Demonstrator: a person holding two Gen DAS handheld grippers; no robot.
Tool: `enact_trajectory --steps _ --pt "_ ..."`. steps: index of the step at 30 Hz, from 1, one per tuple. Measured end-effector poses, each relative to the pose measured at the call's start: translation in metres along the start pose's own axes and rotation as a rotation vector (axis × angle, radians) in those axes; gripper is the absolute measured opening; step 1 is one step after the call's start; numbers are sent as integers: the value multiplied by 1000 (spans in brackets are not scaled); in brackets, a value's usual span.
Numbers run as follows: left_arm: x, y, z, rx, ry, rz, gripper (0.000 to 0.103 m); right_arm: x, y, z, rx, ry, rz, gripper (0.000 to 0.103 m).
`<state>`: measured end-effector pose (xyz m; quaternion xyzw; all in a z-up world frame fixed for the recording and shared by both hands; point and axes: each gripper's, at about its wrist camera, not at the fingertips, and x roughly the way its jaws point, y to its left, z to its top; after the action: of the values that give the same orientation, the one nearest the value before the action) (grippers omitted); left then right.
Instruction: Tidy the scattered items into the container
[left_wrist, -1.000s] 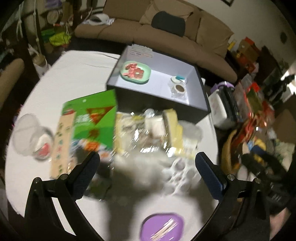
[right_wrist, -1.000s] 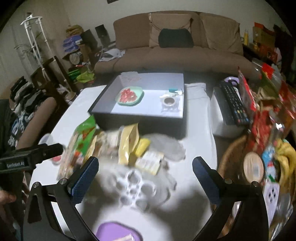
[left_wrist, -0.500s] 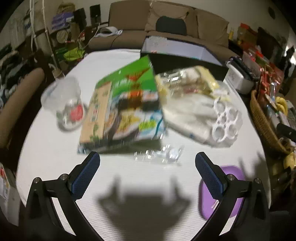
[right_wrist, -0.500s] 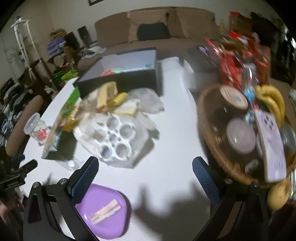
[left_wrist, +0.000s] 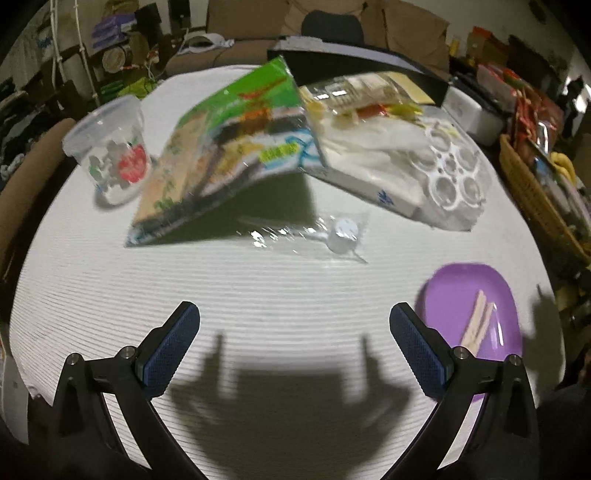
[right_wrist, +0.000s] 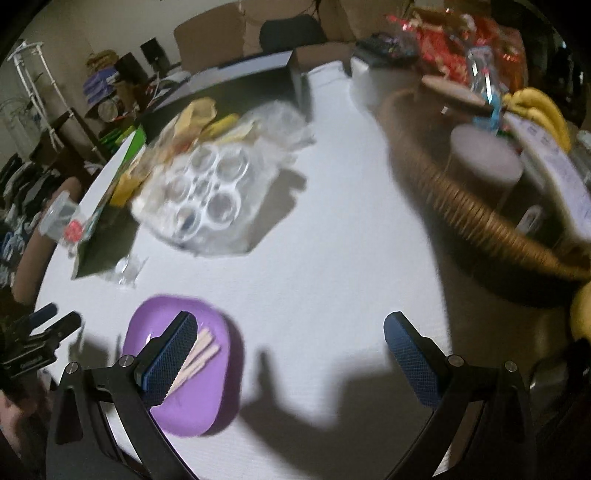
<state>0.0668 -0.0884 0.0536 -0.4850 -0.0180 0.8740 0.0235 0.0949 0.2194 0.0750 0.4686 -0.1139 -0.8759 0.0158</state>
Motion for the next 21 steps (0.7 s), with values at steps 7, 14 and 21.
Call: enact_trajectory --steps 7,14,21 --pt "7 -24 -23 62 60 -6 101 1 21 -21 -34 53 88 94" --pt "23 -43 -38 86 156 -89 54 12 38 -34 -77 114 127 42" --pt "18 -50 -33 33 157 -198 48 25 32 -41 -44 161 152 39"
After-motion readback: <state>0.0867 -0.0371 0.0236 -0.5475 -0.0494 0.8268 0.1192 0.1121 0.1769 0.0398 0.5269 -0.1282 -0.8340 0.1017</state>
